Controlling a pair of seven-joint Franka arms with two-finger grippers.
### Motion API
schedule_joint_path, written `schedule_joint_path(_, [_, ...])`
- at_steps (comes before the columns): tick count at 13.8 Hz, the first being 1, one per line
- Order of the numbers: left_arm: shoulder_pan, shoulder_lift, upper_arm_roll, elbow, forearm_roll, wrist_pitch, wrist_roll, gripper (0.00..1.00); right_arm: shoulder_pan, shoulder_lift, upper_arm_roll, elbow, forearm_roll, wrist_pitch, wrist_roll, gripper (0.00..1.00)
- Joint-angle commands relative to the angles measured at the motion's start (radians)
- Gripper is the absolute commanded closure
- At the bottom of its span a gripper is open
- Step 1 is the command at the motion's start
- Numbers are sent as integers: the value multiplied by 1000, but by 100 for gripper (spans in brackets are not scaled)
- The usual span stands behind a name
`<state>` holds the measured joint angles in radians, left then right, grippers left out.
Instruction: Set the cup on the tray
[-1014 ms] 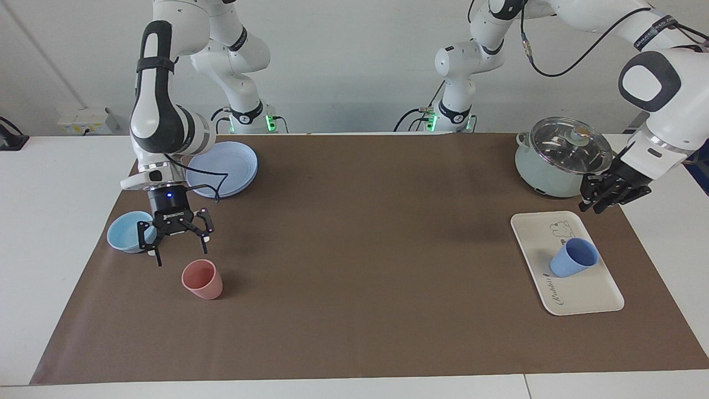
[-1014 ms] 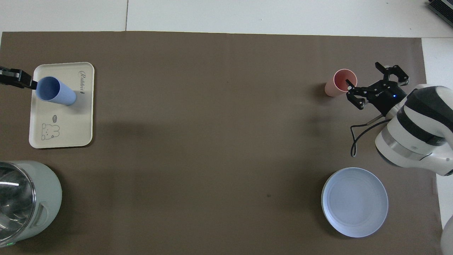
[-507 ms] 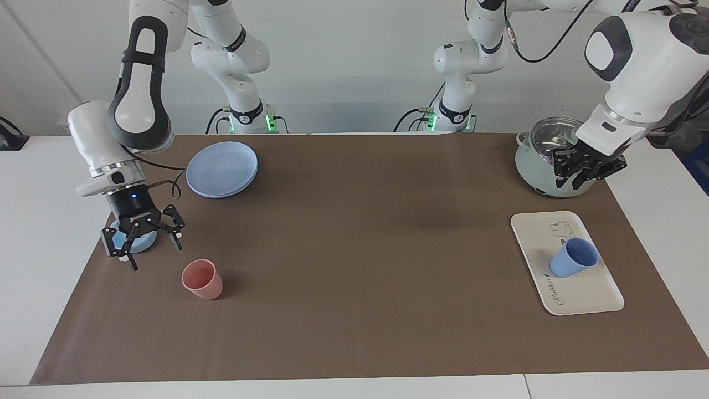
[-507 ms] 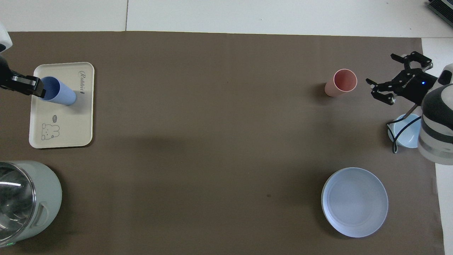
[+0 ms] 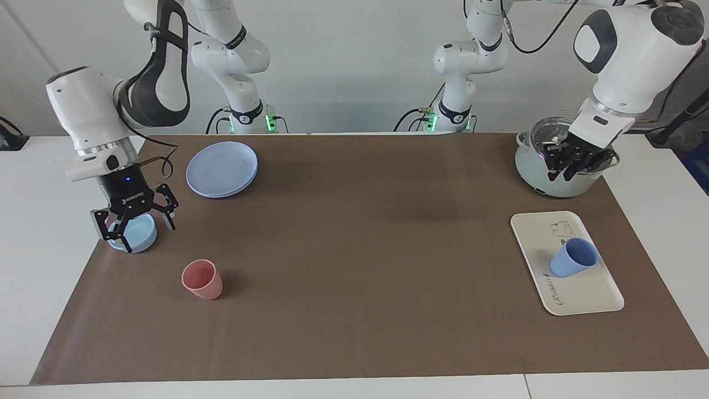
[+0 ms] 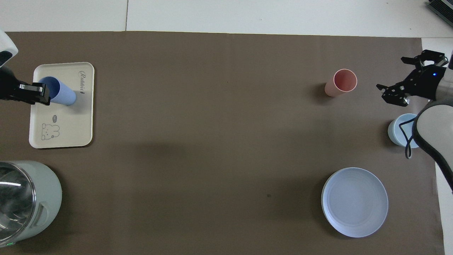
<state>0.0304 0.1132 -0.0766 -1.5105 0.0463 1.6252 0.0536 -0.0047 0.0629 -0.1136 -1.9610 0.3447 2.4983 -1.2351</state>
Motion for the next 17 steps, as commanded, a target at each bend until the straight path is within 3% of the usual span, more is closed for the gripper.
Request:
schedule_joint_path(1, [-9,-41,8,-53,-29,31,-23,65,20,-52,18,-13,-191,-80,290,0])
schedule_joint_path(5, [-9,-50,8,-47,-43,33,-23,65,124,-92,17,-6,-438,-235,797,0])
schedule_joint_path(8, [-9,-52,8,-47,-45,33,-23,63,146,-83,20,112,-467,-500,1183,0])
schedule_joint_path(10, [-9,-53,8,-45,-45,35,-23,59,131,-86,22,186,-448,-651,1273,0])
schedule_joint_path(12, [-9,-55,9,-46,-45,38,-20,43,111,-95,12,247,-440,-751,1275,0])
schedule_joint_path(14, [-9,-55,9,-47,-43,45,-15,10,54,-95,12,298,-402,-850,1275,0])
schedule_joint_path(15, [-10,-55,9,-45,-43,45,-14,0,33,-95,12,321,-380,-896,1278,0])
schedule_joint_path(17, [-9,-53,9,-45,-43,45,-11,0,25,-88,14,367,-378,-949,1305,0])
